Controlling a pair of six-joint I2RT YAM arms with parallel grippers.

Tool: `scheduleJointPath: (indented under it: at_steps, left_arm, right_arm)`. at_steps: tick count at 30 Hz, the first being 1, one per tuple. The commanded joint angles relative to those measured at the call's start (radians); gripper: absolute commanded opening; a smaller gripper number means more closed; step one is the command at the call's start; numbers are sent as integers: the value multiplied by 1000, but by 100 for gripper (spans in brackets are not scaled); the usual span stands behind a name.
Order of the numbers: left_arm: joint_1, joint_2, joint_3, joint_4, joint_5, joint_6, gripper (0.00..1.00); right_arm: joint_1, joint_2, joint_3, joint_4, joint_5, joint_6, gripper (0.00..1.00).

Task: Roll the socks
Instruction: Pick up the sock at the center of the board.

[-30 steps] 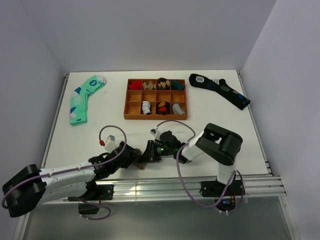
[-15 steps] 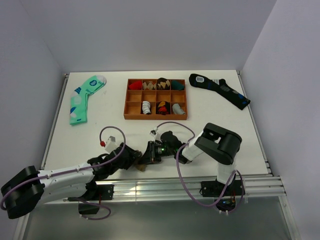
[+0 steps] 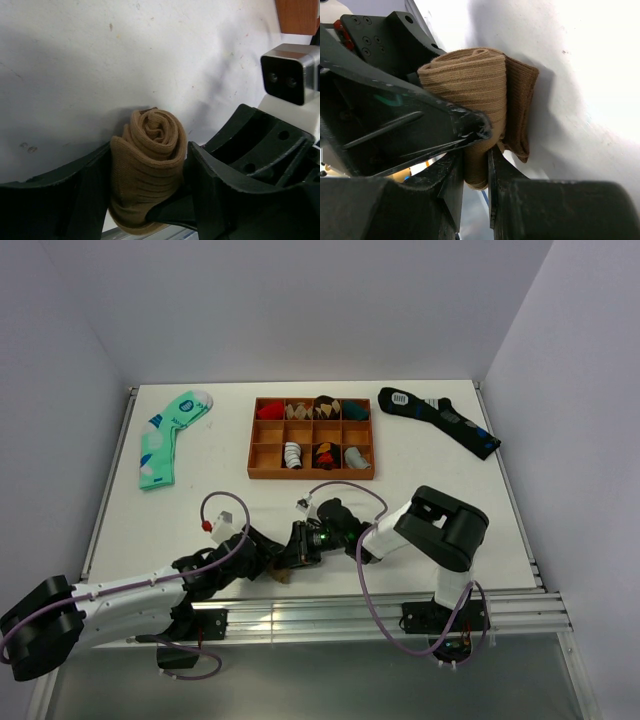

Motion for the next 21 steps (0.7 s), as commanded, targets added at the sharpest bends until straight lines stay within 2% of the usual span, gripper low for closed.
scheduleJointPath:
  at_steps: [1,8,12,13,15,17,18,21]
  left_arm:
    - [-2,14,-45,-132,69,43,63]
    - [-2,-9,-69,-123,82,27,58]
    - [-2,-27,-72,-126,85,23,51]
    - [-2,-29,-74,-118,85,24,45]
    - [-2,-27,-74,-109,86,27,42]
    - [-2,-12,-66,-94,82,36,27]
    - [-2,-8,-62,-92,83,38,16]
    - [-2,-3,-49,-95,79,46,0]
  right_arm:
    - [19,-41,60,32,-36,-14,0]
    - [19,-48,55,104,-31,14,0]
    - [21,-45,52,147,-41,33,0]
    - [19,-45,51,151,-42,37,0]
    - [19,-45,51,158,-44,40,0]
    - [21,-48,51,153,-42,40,0]
    - [21,-50,52,144,-41,35,0]
    - [21,-73,52,80,-19,6,0]
